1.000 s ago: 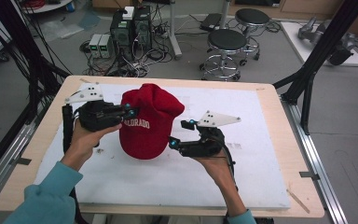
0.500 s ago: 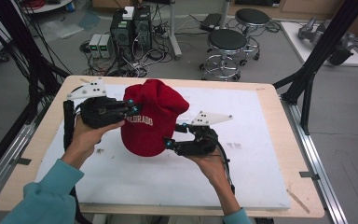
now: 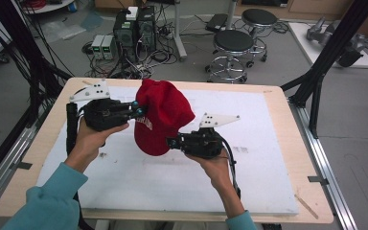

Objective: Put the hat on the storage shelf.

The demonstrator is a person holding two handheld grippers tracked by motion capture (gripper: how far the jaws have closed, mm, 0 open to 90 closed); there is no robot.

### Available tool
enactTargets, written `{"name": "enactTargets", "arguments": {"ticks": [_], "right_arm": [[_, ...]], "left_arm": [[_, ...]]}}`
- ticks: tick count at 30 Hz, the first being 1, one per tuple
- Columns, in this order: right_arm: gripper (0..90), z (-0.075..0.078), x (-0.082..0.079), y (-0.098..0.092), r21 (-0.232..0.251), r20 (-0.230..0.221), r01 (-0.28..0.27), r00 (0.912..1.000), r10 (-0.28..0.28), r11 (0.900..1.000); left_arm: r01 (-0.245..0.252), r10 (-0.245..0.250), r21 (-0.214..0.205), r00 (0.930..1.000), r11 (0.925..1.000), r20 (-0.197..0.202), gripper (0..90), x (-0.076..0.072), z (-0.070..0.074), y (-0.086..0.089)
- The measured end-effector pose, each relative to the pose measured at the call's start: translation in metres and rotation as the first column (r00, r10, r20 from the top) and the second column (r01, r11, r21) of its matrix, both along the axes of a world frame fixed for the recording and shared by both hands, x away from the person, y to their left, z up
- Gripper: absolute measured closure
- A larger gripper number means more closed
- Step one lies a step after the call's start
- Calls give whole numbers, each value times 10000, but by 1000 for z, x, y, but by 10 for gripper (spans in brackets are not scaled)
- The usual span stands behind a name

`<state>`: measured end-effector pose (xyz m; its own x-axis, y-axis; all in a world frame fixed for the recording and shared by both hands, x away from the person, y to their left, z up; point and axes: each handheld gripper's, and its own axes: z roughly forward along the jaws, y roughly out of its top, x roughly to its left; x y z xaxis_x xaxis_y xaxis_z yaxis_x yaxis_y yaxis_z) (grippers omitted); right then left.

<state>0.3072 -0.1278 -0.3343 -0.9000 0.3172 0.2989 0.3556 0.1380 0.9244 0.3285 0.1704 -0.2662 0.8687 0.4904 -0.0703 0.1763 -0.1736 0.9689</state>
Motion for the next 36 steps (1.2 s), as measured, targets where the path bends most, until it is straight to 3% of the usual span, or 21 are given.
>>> {"name": "enactTargets", "arguments": {"ticks": [1, 8, 16, 19, 20, 21, 22, 24, 27, 30, 36], "right_arm": [[851, 0, -2, 3, -25, 64, -266, 9996, 266, 9996], [857, 1, -4, 3, -97, 287, -391, 9988, 394, 9992], [858, 3, -7, 1, -191, 467, -230, 9986, 239, 9996], [859, 4, -7, -1, -206, 444, -188, 9988, 197, 9996], [859, 4, -7, -1, -262, 477, -182, 9987, 195, 9995], [859, 4, -7, -2, -276, 476, -151, 9987, 164, 9995], [859, 4, -7, -2, -276, 476, -151, 9987, 164, 9995], [859, 4, -8, -2, -255, 461, -88, 9989, 100, 9996], [859, 4, -8, -2, -267, 536, -3, 9986, 17, 9996], [859, 5, -7, -4, -236, 499, 134, 9987, -122, 9996], [859, 6, -3, -13, -20, 509, 584, 9970, -582, 9983]], "left_arm": [[-32, 32, -1, 10000, 10000, -9, 869, 0, 0, 0], [30, -30, 46, 10000, 10000, -64, 867, 3, -2, -2], [-59, 60, 33, 10000, 10000, -16, 827, 4, -3, -4], [-453, 453, -52, 9990, 9990, -10, 643, 5, -3, -3], [-593, 594, -113, 9982, 9982, 16, 525, 5, -3, -3], [-757, 757, -262, 9971, 9968, -24, 283, 5, -3, -3], [-919, 921, -312, 9957, 9953, 42, 283, 6, -4, -2], [-1294, 1315, -538, 9906, 9901, 382, 136, 5, -6, 0], [-1230, 1270, -750, 9905, 9896, 521, 123, 4, -8, 4], [-1192, 1228, -687, 9911, 9905, 520, 123, 4, -9, 9], [-1307, 1312, -122, 9863, 9913, 1004, 123, -3, -17, 25]]}}
